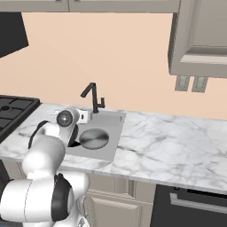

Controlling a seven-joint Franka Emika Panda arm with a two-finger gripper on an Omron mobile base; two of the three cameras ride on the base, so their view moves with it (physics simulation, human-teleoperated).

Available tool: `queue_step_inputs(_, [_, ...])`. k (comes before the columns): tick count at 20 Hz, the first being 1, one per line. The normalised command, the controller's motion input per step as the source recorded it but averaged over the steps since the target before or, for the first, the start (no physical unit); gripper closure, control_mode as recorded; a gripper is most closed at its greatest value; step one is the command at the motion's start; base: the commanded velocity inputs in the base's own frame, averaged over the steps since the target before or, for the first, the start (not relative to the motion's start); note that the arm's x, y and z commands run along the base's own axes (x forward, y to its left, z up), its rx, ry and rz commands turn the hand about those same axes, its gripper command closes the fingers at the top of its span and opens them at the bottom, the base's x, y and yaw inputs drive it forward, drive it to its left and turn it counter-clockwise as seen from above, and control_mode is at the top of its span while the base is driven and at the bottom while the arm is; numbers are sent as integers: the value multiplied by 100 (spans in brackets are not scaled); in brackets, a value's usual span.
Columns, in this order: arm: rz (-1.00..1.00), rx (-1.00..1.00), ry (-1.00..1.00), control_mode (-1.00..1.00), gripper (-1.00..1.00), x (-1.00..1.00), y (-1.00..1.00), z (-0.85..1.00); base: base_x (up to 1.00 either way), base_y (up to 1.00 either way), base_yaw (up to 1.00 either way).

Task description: Pick the pan and sponge and place them into the sink. Then turn on the water.

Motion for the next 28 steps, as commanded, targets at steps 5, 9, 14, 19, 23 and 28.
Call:
queue_step_inputs(5, [9, 0, -7, -100, -100, 12, -12, -4, 0, 0, 0])
queue_step_inputs(9, [14, 0, -16, -100, -100, 8, -19, 0, 0, 0, 0])
queue_step_inputs(14, [17, 0, -15, -100, -100, 10, -18, -1, 0, 0, 0])
queue_step_inputs(19, [16, 0, -14, -100, -100, 7, -20, -7, 0, 0, 0])
queue_step_inputs(23, [15, 0, -13, -100, -100, 8, -18, -12, 0, 0, 0])
queue_step_inputs(28, [14, -1, -13, -100, -100, 16, -13, -7, 0, 0, 0])
